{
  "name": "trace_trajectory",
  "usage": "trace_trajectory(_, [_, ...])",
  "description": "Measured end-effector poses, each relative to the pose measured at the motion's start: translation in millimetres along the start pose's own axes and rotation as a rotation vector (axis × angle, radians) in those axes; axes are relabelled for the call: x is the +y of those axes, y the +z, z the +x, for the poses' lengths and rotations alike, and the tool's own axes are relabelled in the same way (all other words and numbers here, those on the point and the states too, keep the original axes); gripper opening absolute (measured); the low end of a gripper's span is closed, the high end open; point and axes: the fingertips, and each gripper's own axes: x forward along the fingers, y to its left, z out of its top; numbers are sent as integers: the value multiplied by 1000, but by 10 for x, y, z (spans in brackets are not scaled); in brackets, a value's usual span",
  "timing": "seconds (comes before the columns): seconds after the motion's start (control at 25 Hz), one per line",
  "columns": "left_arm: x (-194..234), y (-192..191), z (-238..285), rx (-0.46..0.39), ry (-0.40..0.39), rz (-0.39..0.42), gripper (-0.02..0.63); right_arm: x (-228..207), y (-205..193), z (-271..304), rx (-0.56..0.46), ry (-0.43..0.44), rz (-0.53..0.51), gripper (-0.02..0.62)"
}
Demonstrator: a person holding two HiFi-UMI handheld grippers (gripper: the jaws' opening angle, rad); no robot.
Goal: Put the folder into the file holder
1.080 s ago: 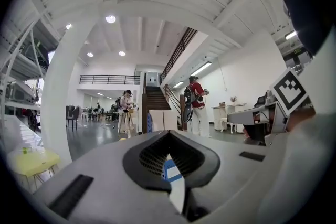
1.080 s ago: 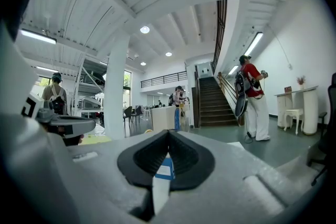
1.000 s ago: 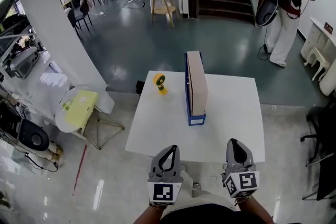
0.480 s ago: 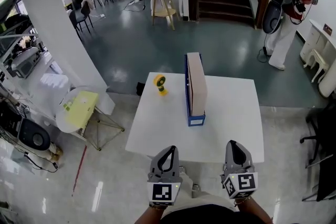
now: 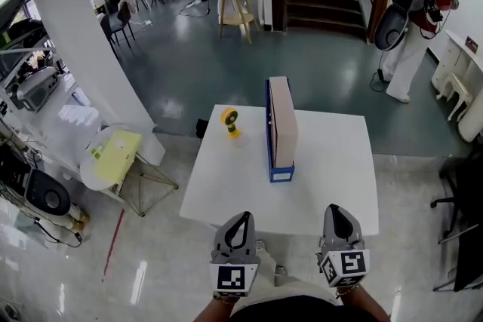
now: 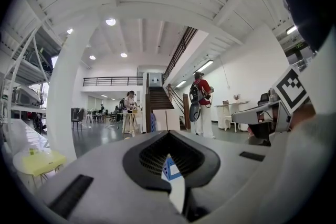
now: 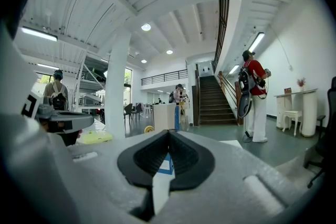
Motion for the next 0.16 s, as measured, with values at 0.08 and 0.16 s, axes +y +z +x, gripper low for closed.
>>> trace_trajectory(0.08, [-15,-15,-13,8,4,0,-2,-30,-18,-15,3,-4,-2,-2])
trace_trajectory(0.16, [-28,-32,-28,17,10,3,-2,-65,-36,-34,8,-9,-4,-2])
